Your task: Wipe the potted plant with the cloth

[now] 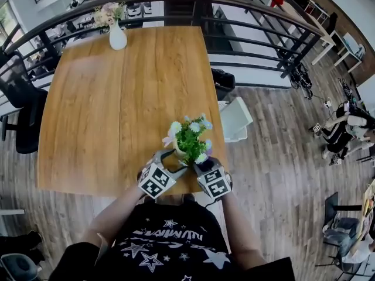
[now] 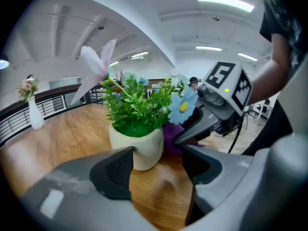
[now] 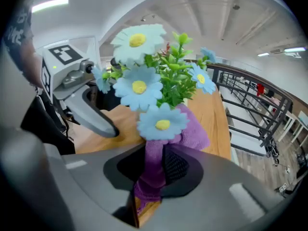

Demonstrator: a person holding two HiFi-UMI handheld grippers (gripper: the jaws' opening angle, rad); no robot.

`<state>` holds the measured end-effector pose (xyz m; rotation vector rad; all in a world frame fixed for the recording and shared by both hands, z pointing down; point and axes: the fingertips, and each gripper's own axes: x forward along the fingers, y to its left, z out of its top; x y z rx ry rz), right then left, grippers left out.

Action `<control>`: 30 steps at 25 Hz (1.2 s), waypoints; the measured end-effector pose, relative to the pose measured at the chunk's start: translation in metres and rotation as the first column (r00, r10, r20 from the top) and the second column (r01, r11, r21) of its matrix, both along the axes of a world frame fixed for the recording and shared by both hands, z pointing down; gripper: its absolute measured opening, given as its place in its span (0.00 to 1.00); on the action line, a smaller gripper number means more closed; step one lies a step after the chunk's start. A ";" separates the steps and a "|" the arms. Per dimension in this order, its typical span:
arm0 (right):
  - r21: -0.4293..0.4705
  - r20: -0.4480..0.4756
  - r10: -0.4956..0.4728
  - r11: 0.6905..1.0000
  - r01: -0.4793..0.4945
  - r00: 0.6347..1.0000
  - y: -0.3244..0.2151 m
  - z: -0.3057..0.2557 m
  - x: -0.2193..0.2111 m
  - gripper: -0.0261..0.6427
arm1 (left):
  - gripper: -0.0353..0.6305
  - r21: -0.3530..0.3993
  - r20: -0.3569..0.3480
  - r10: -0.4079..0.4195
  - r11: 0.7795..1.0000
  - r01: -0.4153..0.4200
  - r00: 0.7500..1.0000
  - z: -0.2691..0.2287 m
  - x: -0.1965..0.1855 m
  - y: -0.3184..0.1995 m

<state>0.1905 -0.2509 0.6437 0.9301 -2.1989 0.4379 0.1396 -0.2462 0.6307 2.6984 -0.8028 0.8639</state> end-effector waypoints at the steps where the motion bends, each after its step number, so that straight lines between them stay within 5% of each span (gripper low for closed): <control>1: 0.002 -0.006 0.023 1.000 -0.023 1.000 -0.004 0.000 0.006 0.17 | 0.55 0.002 0.002 0.047 0.999 -0.047 0.999 0.000 0.004 0.006; 5: 0.009 -0.019 0.082 0.997 -0.081 0.996 -0.015 -0.003 0.023 0.17 | 0.55 0.028 0.023 0.180 0.983 -0.181 0.983 -0.004 0.010 0.015; 16: 0.012 -0.015 0.097 0.995 -0.096 0.995 -0.014 -0.004 0.019 0.17 | 0.55 0.013 0.065 0.242 0.970 -0.243 0.968 -0.009 -0.027 -0.008; 24: 0.001 -0.023 0.087 0.996 -0.087 0.996 -0.011 -0.002 0.021 0.17 | 0.79 0.041 0.010 0.294 0.955 -0.294 0.956 -0.013 -0.020 -0.041; 30: -0.007 -0.026 0.080 0.997 -0.080 0.996 -0.011 0.000 0.021 0.17 | 0.80 0.020 0.054 0.423 0.905 -0.424 0.905 -0.002 -0.011 -0.050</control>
